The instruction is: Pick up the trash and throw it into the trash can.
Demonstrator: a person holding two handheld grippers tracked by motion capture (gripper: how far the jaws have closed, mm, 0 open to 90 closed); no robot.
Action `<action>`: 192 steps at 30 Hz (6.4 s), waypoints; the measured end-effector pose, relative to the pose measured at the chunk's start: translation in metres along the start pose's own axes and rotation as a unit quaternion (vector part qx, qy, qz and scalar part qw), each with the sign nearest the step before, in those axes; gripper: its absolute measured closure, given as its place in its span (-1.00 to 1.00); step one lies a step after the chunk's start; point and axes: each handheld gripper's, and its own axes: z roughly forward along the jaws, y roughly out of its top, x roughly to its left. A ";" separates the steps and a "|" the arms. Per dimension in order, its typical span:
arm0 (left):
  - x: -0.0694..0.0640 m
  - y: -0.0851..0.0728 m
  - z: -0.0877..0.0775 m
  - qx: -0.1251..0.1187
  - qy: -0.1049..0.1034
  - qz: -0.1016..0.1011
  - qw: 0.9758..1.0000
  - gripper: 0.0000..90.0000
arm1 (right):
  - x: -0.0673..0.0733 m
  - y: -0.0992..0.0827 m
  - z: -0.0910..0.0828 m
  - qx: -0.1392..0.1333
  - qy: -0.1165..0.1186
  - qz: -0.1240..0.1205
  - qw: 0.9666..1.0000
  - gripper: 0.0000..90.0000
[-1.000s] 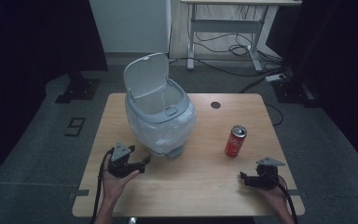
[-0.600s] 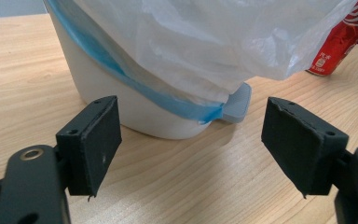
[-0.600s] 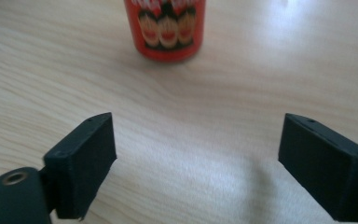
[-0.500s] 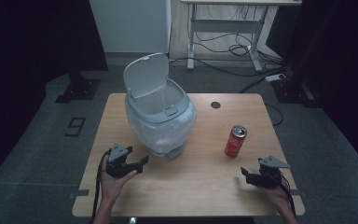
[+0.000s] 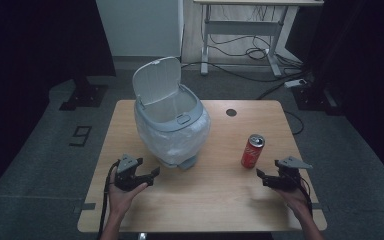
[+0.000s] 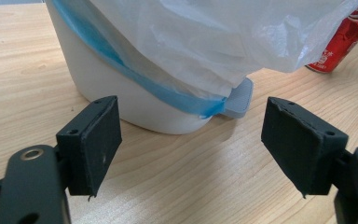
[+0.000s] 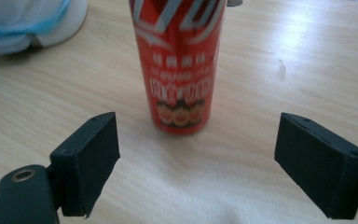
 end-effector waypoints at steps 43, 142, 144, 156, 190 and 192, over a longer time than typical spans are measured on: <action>0.004 -0.003 0.004 0.014 -0.012 -0.021 1.000 -0.52 | 0.015 0.044 0.076 0.000 0.000 -0.002 1.000 -0.27; 0.005 -0.003 0.003 0.016 -0.023 -0.031 0.999 -0.50 | 0.075 0.232 -0.038 -0.155 0.112 -0.062 0.980 -0.22; 0.005 -0.003 0.003 0.016 -0.023 -0.031 0.999 -0.50 | 0.076 0.234 -0.038 -0.156 0.112 -0.063 0.979 -0.22; 0.004 -0.003 0.004 0.016 -0.030 -0.033 0.999 -0.50 | 0.090 0.256 -0.031 -0.163 0.119 -0.067 0.977 -0.22; 0.004 -0.003 0.005 0.017 -0.036 -0.035 0.999 -0.50 | 0.138 0.303 0.003 -0.158 0.144 -0.091 0.973 -0.23; 0.005 -0.003 0.005 0.016 -0.036 -0.037 0.999 -0.50 | 0.141 0.304 0.007 -0.155 0.143 -0.091 0.973 -0.23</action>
